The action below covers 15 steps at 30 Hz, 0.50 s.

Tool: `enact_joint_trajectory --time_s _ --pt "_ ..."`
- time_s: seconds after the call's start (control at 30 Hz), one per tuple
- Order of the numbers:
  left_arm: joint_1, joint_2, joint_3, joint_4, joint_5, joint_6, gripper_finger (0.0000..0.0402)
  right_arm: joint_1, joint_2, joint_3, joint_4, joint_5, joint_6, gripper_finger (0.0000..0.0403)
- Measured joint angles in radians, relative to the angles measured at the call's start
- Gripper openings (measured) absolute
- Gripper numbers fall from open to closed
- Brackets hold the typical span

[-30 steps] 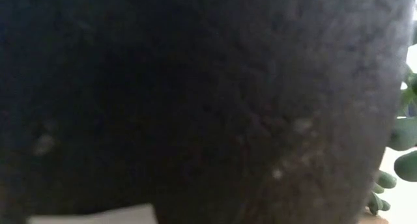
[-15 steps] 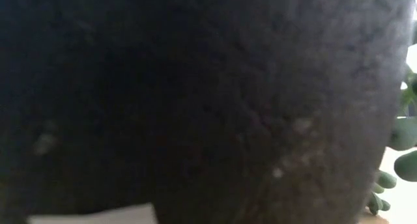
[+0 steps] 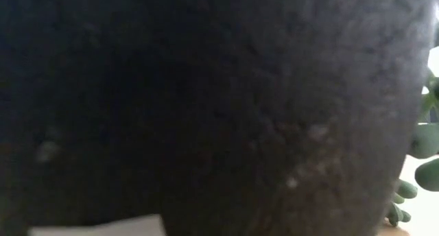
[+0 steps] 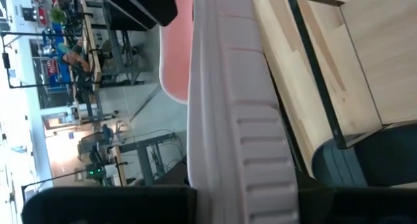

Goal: Pick and place slides into the shelf
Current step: Put the pink slides on the shelf

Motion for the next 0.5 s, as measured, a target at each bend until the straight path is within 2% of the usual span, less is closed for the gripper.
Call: enact_joint_trajectory --time_s 0.27,0.5 --pt "0.0 0.0 0.0 -0.001 -0.01 -0.019 0.0044 -0.008 0.005 0.0 -0.018 0.087 -0.005 0.012" --pt "0.001 0.001 0.0 0.003 -0.004 -0.018 0.0044 -0.036 0.011 0.0 -0.096 0.099 0.002 0.012"
